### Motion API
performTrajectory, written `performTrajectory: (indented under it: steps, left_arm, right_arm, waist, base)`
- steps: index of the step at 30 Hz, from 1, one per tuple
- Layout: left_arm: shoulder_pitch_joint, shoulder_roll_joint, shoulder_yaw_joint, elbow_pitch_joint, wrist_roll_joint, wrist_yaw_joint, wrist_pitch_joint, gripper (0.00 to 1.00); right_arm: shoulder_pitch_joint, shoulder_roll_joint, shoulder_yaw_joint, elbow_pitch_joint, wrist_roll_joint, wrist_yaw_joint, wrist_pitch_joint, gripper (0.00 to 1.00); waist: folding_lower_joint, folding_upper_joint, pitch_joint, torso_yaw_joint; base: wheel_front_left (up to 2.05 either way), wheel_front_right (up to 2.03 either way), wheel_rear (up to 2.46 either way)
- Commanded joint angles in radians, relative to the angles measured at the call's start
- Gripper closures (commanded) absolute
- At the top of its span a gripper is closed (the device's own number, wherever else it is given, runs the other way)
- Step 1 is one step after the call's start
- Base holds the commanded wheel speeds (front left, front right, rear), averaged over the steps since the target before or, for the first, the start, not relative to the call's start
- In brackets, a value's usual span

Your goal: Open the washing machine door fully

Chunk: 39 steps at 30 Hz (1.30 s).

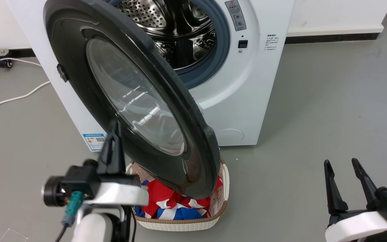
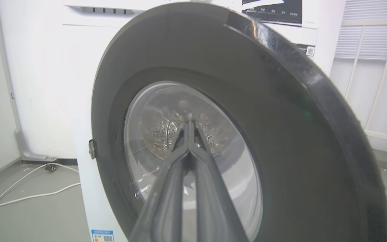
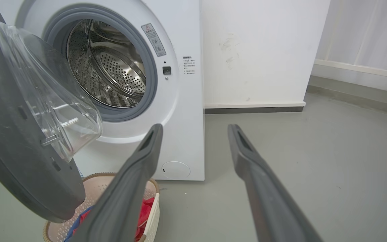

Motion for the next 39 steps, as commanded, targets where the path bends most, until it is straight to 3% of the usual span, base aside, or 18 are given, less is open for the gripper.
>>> performTrajectory:
  steps: [1,11,18,22,32,39]
  left_arm:
    - [-0.023,0.004,0.008,-0.036,0.010,0.007,-0.002,1.00]
    - [-0.124,0.004,-0.025,-0.329,0.055,0.012,-0.002,1.00]
    - [-0.148,0.000,-0.146,-0.413,0.044,-0.016,0.035,1.00]
    - [-0.140,-0.003,-0.262,-0.426,0.021,-0.040,0.083,1.00]
    - [-0.066,-0.005,-0.519,-0.284,-0.082,-0.079,0.259,1.00]
    - [-0.055,-0.005,-0.607,-0.074,-0.151,-0.047,0.311,1.00]
  right_arm:
    - [0.010,0.004,0.000,0.001,-0.001,0.000,-0.004,0.00]
    - [0.001,0.003,-0.002,0.000,-0.007,0.000,-0.001,0.00]
    - [-0.004,0.005,0.000,0.003,-0.007,0.000,-0.002,0.00]
    - [-0.005,0.005,0.000,0.006,-0.004,0.000,-0.004,0.00]
    - [-0.020,-0.001,0.001,0.012,0.000,0.000,-0.008,0.00]
    - [-0.037,-0.008,0.012,0.023,0.006,0.000,-0.011,0.00]
  waist:
    - [0.0000,0.0000,-0.002,0.001]
    - [0.0000,0.0000,0.001,0.005]
    - [0.0000,0.0000,0.004,0.003]
    - [0.0000,0.0000,0.009,0.002]
    - [0.0000,0.0000,0.026,0.003]
    - [0.0000,0.0000,0.043,-0.010]
  base:
    - [0.00,0.00,0.00]
    - [0.00,0.00,0.00]
    - [0.00,0.00,0.00]
    - [0.00,0.00,0.00]
    - [0.00,0.00,0.00]
    - [0.00,0.00,0.00]
